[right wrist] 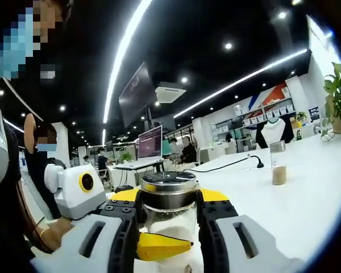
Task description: Rotate the seasoning bottle until the label or dispensing opening points toward the visible target arrow and the bottle remains upright within the marked orientation range
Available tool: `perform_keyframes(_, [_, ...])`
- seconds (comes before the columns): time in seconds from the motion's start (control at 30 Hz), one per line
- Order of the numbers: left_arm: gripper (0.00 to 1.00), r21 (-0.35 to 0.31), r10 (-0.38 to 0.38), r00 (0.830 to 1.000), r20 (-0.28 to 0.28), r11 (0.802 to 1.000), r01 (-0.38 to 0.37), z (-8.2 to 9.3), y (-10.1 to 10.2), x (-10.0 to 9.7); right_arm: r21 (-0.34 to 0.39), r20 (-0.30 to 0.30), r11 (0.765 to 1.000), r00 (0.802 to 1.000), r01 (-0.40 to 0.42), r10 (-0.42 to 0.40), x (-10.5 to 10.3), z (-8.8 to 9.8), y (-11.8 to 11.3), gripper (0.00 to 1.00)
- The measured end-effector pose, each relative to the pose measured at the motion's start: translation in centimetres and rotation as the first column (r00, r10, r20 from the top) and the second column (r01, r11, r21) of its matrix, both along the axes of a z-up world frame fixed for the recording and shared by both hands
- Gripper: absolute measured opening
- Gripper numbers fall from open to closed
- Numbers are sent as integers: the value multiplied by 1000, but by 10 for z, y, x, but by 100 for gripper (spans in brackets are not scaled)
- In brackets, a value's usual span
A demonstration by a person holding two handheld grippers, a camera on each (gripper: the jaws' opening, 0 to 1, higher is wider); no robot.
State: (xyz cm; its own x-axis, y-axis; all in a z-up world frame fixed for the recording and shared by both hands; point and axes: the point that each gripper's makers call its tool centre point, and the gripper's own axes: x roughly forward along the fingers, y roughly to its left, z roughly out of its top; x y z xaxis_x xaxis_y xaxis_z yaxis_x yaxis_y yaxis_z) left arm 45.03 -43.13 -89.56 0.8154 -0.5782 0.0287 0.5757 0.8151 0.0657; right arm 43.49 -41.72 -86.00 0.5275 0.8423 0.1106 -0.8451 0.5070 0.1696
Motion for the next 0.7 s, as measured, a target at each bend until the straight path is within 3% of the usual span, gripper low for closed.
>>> perform_keyframes(0.17, [43, 32, 51, 998, 25, 998, -52, -2, -2, 9, -27, 8, 999, 999, 43, -43, 7, -3, -2, 36])
perform_keyframes(0.37, [43, 87, 135, 990, 41, 987, -138, -10, -1, 15, -33, -30, 998, 998, 60, -61, 12, -9, 1, 42])
perform_keyframes(0.7, [43, 84, 184, 983, 30, 979, -185, -15, 0, 16, -29, -32, 995, 995, 91, -92, 19, -13, 0, 38])
